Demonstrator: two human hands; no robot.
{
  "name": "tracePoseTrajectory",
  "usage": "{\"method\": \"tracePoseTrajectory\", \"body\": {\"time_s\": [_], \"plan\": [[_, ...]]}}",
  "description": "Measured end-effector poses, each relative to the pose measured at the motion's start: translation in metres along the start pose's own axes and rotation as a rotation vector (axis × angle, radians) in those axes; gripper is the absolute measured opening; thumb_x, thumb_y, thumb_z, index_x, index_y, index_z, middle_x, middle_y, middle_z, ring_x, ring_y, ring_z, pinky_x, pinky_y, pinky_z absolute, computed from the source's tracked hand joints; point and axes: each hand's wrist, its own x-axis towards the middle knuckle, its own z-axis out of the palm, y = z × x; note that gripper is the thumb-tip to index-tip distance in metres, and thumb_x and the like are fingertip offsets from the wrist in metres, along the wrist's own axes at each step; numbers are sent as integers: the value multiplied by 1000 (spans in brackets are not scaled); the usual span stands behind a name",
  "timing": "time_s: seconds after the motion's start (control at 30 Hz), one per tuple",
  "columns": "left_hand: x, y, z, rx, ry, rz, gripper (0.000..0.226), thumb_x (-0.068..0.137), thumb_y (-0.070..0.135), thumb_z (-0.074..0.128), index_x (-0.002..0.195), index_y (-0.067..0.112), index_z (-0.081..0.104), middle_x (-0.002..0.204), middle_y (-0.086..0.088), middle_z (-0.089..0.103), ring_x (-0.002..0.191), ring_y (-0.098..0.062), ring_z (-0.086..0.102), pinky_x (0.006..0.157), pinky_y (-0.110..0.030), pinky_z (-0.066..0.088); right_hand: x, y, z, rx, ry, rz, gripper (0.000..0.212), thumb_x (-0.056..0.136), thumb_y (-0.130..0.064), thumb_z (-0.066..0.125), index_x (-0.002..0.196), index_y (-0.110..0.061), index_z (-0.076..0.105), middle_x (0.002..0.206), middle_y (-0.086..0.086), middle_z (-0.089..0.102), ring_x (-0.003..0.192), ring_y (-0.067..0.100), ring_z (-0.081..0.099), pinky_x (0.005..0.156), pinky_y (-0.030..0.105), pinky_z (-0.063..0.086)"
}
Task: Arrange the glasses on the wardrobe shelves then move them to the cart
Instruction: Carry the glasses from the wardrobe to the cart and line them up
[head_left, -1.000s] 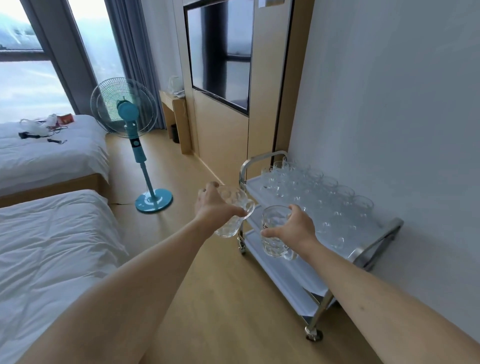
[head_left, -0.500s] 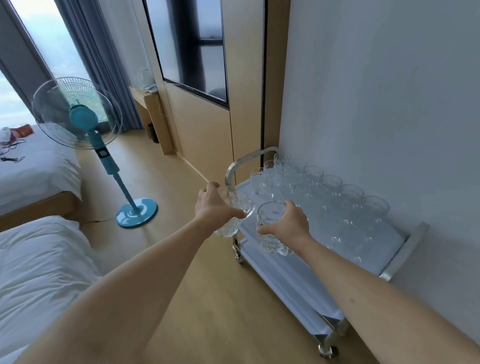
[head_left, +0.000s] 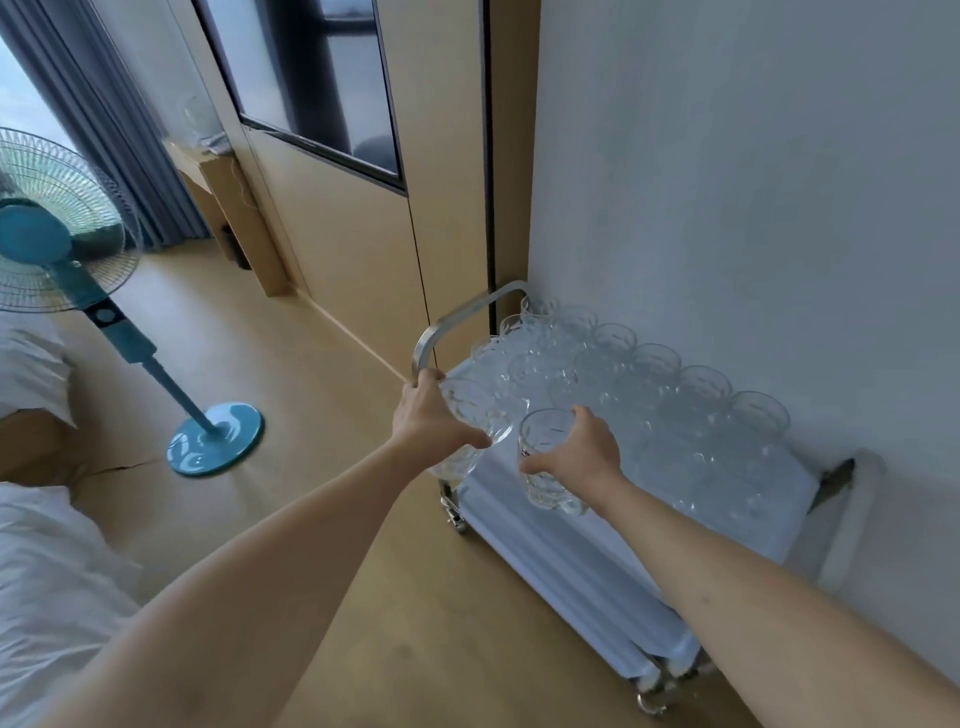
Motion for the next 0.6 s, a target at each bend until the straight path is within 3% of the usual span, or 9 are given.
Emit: {"method": "tracePoseTrajectory", "body": {"time_s": [0.13,0.3,0.47,0.6], "plan": [[40,-15,10,29,-60,38,115,52,34,100,147,23,36,137,-3,44,124,-25,47,105,-42,46,23,-1,17,-4,33,71,111,52,-42,97,143,-13,39,134,10,47,114,28,54,92,38,49],[91,-38,9,86,-143,110,113,52,36,99,146,22,37,140,-1,43,109,-15,45,92,-31,45,45,-9,48,33,100,169,101,53,-39,97,135,-11,45,131,12,50,112,31,57,93,41,52],[139,-57,-2,113,-248,173,113,52,38,99,144,22,37,141,0,44,119,-20,52,96,-33,46,62,-22,76,42,155,280,99,55,-39,96,135,-12,44,129,12,49,109,30,56,90,37,50],[173,-69,-9,118,-328,226,113,52,38,99,144,21,36,141,2,44,109,-14,47,87,-28,41,76,-31,97,64,199,361,95,56,-39,96,132,-12,46,131,11,49,109,28,57,84,33,48]]}}
